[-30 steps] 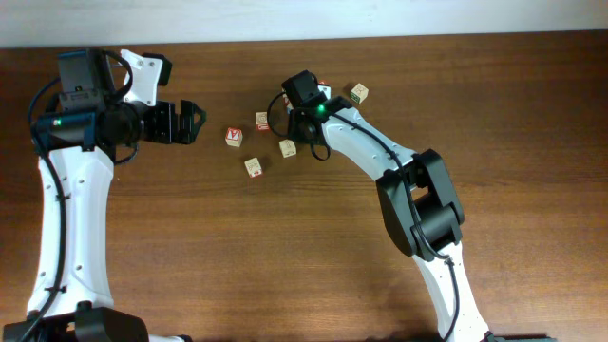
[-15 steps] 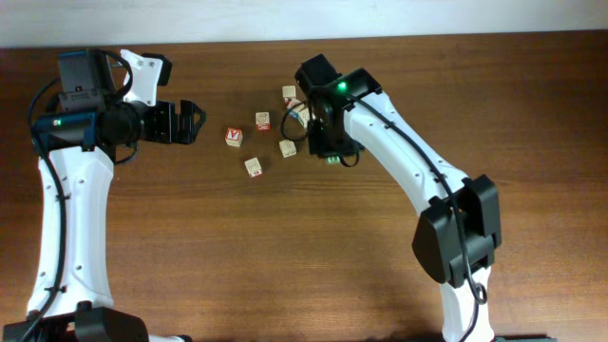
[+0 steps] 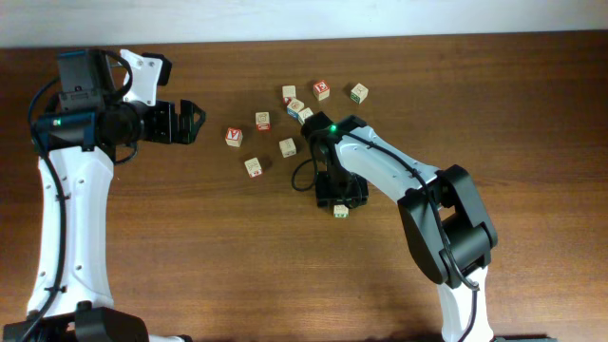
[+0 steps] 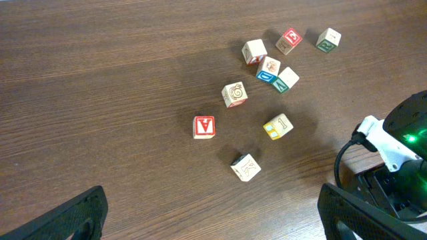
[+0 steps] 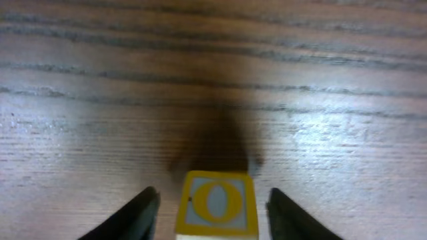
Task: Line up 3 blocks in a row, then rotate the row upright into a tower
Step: 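Grasp the yellow-faced block with the right gripper and set it down nearer the front, then grasp the block with the '1' and sailboat, place it beside the first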
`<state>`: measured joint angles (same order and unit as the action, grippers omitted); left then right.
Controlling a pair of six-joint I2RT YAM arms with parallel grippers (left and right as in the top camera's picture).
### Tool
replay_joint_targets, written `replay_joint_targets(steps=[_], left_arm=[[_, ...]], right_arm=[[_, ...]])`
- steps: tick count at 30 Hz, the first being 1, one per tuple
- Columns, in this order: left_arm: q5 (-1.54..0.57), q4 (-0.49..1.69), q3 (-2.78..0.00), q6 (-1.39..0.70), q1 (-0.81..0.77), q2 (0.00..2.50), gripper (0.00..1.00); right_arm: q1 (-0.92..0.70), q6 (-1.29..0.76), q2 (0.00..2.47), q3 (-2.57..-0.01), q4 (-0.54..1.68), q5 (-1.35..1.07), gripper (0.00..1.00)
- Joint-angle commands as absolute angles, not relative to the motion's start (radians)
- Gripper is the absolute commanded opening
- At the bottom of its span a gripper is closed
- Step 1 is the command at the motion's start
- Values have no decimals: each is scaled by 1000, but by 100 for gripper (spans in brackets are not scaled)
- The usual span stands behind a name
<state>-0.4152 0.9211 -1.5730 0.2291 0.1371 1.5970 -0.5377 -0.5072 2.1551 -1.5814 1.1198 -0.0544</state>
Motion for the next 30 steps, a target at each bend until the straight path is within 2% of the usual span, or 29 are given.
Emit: replay_joint_targets(steps=[1,6,11,14,21,26,30], left_arm=[[-423,920,-1592,241,138,1598,99],[-423,920,-1592,241,138,1598,99],[-423,920,-1592,241,138,1598,99],[-423,920,-1592,241,138,1598,99],[-423,920,-1592,241,138,1598,99],[-423,920,-1592,241,138,1598,99],[-423,920,-1592,241,138,1598,99]], right_arm=[[-543,-481,2153,-1603,1142,-84,64],[-543,-366,2153,-1888,1198,-75,66],[-545,-230,2184,-1949,875,-71,70],[-545,-109,2235,-1949,802,-72,69],[-564,-75,2355,-1948,741,-76,61],[-578,-86,2386,-1946,714,-75,61],[-578,-139,2395,-1946,710,-31,47]])
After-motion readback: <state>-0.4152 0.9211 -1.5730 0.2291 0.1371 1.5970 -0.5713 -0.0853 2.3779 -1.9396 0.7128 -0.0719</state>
